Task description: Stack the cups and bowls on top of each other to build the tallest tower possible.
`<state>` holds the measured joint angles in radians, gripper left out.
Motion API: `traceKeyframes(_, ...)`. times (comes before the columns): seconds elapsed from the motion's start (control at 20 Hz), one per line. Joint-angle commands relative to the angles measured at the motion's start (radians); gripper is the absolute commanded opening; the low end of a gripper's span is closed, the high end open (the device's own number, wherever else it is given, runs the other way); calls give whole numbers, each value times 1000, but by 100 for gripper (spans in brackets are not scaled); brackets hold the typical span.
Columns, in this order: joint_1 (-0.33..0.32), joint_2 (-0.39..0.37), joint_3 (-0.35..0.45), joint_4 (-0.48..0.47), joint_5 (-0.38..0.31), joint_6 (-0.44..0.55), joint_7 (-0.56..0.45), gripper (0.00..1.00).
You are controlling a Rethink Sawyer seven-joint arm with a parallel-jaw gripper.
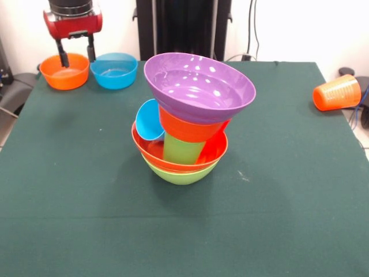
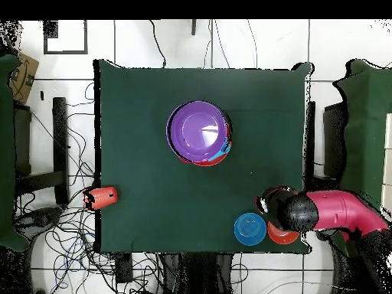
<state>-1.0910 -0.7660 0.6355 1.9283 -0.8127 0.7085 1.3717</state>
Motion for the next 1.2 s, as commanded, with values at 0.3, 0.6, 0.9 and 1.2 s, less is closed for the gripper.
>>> traceKeyframes(0.3, 160, 40, -170, 67, -45, -177, 273, 100)
traceKeyframes(0.6, 219, 64, -226, 20, -37, -184, 317, 100)
traceKeyframes(0.9, 245, 73, -260, 7, -36, -201, 328, 100)
traceKeyframes(1.2, 277, 67, -313, 12, -40, -232, 357, 100)
